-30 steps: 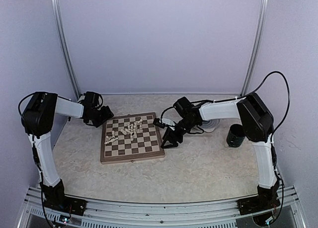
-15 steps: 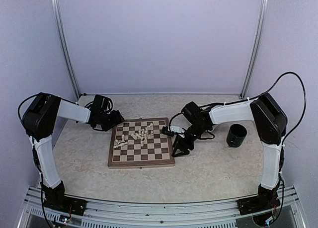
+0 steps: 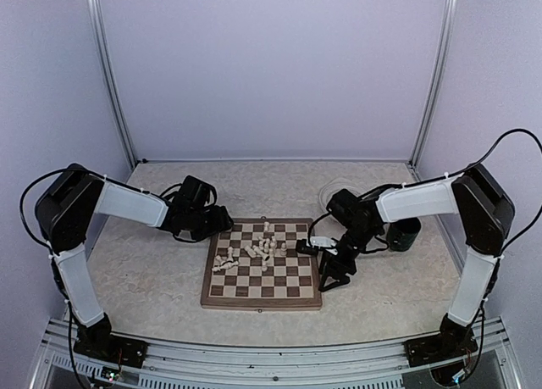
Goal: Set up the chess pieces on the board
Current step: Move the chessboard to the center of the board, then pick up the pawn from the chessboard.
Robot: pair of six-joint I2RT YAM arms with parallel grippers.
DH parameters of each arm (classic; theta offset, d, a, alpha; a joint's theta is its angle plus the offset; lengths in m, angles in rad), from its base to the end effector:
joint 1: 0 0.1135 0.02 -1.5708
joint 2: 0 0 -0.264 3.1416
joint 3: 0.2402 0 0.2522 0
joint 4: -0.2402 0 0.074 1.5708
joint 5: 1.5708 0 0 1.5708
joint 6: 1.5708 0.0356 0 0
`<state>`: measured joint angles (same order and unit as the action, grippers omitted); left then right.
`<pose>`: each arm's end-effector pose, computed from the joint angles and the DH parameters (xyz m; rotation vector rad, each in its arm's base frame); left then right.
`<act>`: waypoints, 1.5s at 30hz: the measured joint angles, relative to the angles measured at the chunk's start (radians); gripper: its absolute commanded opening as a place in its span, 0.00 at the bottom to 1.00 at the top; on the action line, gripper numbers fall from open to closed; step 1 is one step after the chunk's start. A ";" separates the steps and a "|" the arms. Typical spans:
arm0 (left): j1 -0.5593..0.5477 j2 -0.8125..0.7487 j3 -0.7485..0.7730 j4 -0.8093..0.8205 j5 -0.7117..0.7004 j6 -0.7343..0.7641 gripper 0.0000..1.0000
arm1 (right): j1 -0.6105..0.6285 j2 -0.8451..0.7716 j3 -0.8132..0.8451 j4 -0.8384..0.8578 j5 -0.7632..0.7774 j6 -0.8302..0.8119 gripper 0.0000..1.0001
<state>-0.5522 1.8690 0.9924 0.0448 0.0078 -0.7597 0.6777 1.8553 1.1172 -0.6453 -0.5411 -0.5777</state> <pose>0.3184 -0.1965 0.1350 -0.2547 2.4822 -0.5971 0.2496 0.2244 0.1438 -1.7491 2.2831 0.8099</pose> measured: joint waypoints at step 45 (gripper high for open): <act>-0.190 -0.553 -0.035 -0.259 -0.032 0.432 0.72 | -0.043 -0.325 0.114 -0.013 -0.124 -0.105 0.28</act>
<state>-0.7418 1.3159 0.9569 -0.2142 -0.0242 -0.3279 0.6350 1.5299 1.2312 -0.6582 -0.6655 -0.6823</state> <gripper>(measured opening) 0.702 0.290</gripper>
